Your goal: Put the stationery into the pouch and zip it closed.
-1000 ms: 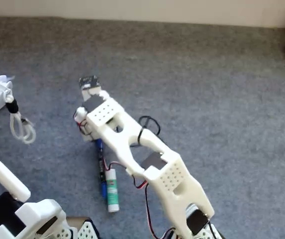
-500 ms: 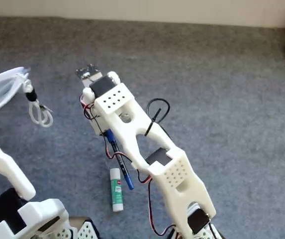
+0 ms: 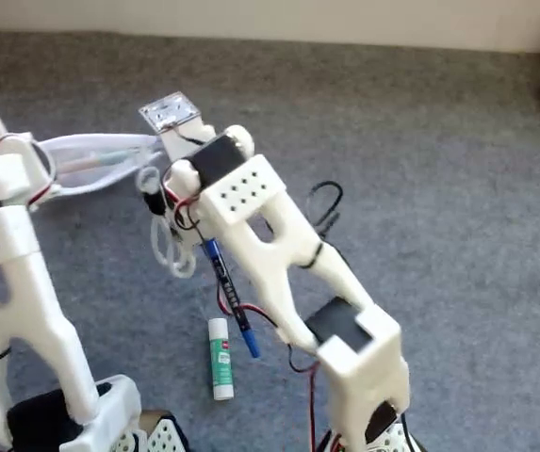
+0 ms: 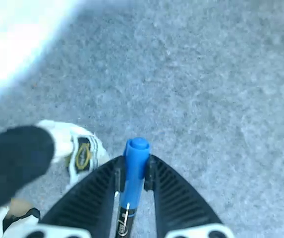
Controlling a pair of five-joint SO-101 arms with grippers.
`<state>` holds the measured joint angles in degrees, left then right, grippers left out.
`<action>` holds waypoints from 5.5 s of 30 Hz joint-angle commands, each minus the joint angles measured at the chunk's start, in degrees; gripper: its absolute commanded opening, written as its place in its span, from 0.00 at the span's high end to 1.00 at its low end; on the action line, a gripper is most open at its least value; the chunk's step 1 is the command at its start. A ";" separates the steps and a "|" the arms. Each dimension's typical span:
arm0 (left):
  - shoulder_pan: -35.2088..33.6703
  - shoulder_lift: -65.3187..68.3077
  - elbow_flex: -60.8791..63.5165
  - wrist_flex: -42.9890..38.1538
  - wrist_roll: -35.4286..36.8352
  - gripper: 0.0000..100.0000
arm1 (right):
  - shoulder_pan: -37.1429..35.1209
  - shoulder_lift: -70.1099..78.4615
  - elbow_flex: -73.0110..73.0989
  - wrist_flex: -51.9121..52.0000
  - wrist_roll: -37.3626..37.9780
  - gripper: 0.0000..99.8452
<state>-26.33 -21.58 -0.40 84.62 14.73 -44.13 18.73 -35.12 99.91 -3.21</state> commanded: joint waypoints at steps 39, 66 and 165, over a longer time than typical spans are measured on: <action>12.97 -2.95 4.62 1.14 -5.27 0.99 | 6.11 -40.57 2.33 -23.34 0.44 0.99; 12.88 -3.03 6.81 0.79 -5.27 0.99 | 2.68 -40.04 11.91 -42.51 0.44 0.99; 2.59 -3.56 11.47 -1.85 -4.92 0.99 | 5.58 -63.69 43.30 -53.93 10.81 0.81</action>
<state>-22.46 -24.48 11.03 84.26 10.07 -39.03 -43.16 14.29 42.68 8.31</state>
